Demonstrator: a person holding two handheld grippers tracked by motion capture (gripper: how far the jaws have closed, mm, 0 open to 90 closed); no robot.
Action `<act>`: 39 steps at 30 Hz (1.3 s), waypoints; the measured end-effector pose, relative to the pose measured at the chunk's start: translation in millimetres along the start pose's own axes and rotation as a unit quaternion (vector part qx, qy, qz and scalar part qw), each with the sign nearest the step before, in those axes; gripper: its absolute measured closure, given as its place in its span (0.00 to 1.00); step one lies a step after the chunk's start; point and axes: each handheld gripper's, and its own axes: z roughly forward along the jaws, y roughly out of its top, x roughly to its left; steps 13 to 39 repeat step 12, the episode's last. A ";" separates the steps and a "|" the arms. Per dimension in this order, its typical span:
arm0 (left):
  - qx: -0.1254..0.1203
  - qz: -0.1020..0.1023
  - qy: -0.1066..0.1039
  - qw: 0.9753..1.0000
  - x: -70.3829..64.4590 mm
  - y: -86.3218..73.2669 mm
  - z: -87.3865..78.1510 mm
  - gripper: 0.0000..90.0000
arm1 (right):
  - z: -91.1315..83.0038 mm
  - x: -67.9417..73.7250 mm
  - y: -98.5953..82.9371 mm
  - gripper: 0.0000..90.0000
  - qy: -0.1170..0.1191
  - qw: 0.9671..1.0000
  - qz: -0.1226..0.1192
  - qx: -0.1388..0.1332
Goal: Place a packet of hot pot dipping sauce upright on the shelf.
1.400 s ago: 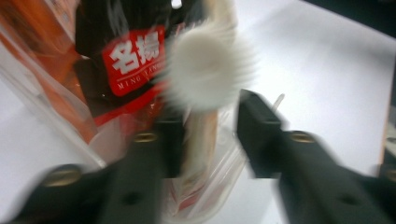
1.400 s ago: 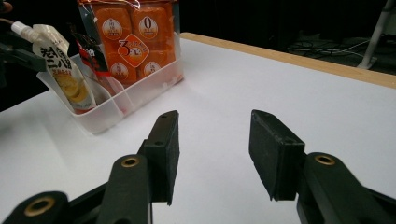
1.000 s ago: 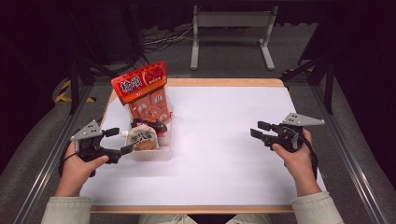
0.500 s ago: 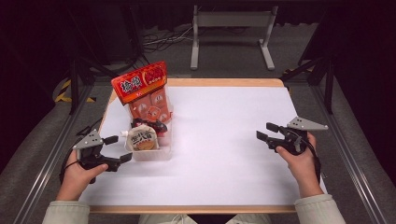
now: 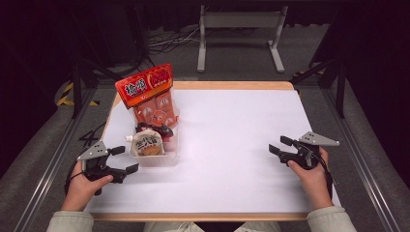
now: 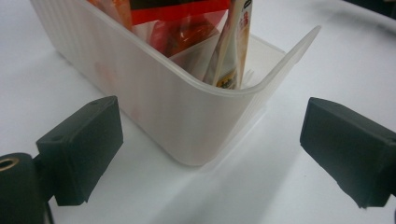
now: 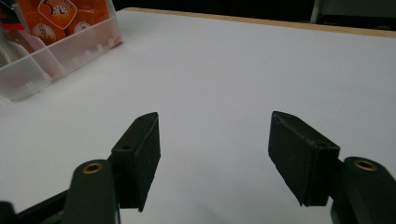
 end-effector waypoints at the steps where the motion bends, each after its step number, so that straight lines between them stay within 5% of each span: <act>1: -0.004 -0.004 -0.003 1.000 0.2 -0.6 0.7 0.07 | -0.3 -0.5 -1.4 0.39 -0.001 1.000 -0.001 0.000; 39: 0.000 -0.009 -0.015 1.000 0.2 -2.5 3.2 0.06 | -5.1 -2.4 -4.5 0.38 0.010 1.000 0.003 -0.008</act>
